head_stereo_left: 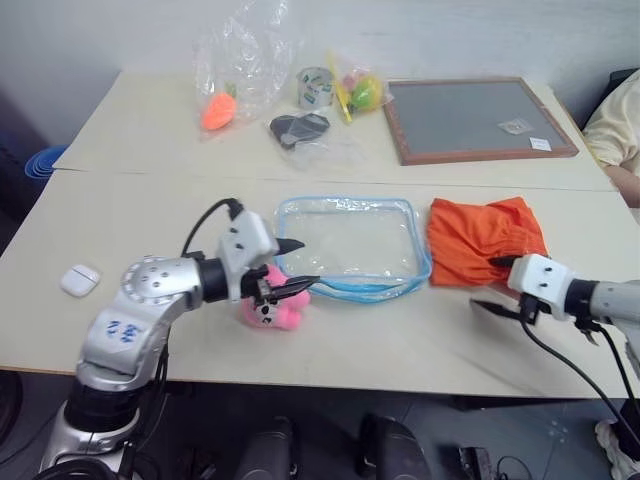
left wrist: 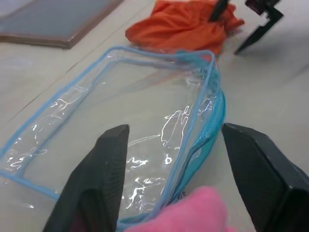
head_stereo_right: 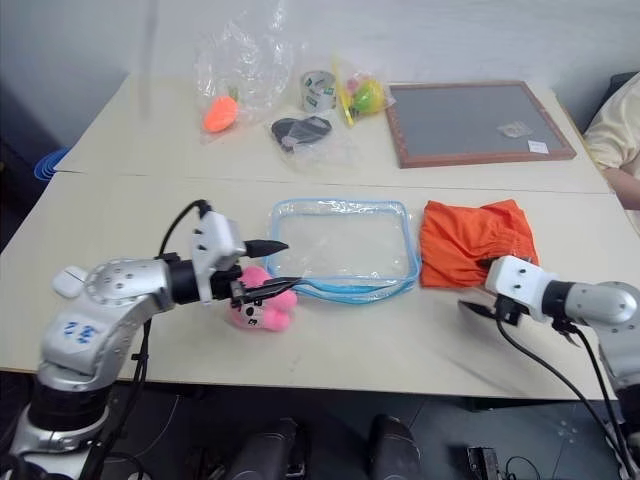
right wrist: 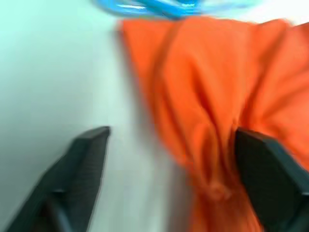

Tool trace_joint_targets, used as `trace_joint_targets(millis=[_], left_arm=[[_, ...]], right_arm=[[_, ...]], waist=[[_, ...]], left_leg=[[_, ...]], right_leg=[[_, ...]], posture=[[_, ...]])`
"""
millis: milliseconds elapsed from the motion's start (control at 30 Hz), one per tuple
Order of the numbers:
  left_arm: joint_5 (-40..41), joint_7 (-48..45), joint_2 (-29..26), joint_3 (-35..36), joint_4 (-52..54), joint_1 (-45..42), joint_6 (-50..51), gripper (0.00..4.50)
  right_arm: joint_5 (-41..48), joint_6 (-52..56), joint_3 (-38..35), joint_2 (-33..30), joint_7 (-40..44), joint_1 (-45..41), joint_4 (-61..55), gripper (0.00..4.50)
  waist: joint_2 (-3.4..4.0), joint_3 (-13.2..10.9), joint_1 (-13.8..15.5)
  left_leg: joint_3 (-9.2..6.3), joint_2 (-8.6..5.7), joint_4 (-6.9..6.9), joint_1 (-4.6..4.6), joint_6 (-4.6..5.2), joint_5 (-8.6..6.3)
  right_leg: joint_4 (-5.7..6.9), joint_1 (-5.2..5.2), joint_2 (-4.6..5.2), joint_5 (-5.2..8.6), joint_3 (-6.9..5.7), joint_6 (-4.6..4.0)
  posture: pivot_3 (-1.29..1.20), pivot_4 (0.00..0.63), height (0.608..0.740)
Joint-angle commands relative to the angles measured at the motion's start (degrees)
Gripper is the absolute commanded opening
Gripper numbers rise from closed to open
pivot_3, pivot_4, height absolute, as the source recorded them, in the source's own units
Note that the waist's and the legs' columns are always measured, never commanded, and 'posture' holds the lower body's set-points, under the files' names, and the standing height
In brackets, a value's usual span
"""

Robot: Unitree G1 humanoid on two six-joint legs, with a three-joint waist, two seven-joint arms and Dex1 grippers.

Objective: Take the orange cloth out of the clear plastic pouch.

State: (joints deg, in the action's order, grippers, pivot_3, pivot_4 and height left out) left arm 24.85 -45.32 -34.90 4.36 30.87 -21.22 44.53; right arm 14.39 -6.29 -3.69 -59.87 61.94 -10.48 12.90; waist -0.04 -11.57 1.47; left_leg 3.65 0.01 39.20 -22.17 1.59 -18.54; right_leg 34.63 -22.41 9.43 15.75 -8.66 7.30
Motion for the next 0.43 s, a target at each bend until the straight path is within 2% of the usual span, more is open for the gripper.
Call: trace_joint_targets(millis=[33, 100, 200, 333, 433], left_arm=[[11.70, -0.52, -2.93, 13.88, 2.72, 0.05, 7.41, 4.15], [16.72, -1.35, -6.42, 20.70, 0.56, -0.36, 11.46, 4.44], [16.99, -7.30, -14.98, 25.31, -2.27, 4.24, 10.78, 4.44], [8.17, -19.58, -26.09, 26.99, -9.61, 16.11, -2.21, 4.44], [5.15, -18.20, -27.48, 22.69, -12.90, 13.42, -8.61, 4.44]], right_arm=[[9.83, 10.94, -9.79, -5.24, 6.49, 1.21, -1.71, 4.50], [12.39, 16.68, -12.90, -6.22, 6.53, -0.75, 1.82, 4.50], [13.75, 22.12, -15.56, -7.63, 7.96, -3.19, 7.21, 4.50], [14.34, 26.58, -17.80, -11.17, 14.17, -4.01, 13.47, 4.50], [12.64, 27.20, -17.12, -10.18, 11.58, -8.83, 19.17, 4.50]], waist=[[0.00, 0.00, 0.01], [-0.01, -0.01, -0.06], [0.00, 0.00, -0.25], [0.11, -0.02, -0.37], [0.11, -0.03, -0.18]], left_leg=[[0.00, 0.00, 0.00, 0.01, 0.00, 0.00], [-0.02, 0.01, 0.02, 0.01, 0.00, 0.00], [-0.02, 0.02, 0.00, 0.07, -0.01, 0.00], [0.18, 0.01, -0.15, 0.08, -0.03, -0.02], [0.40, -0.01, -0.07, 0.01, -0.02, -0.03]], right_leg=[[0.00, 0.01, 0.00, 0.00, 0.00, 0.00], [0.04, 0.00, 0.00, 0.00, 0.00, 0.00], [0.01, 0.02, -0.03, 0.00, -0.02, -0.01], [-0.10, -0.09, -0.07, 0.02, 0.06, -0.03], [-0.14, -0.11, -0.07, 0.02, 0.03, -0.03]], posture=[[0.00, 0.150, 0.740], [0.00, 0.150, 0.740], [0.00, 0.150, 0.740], [0.00, 0.150, 0.740], [0.00, 0.150, 0.740]])
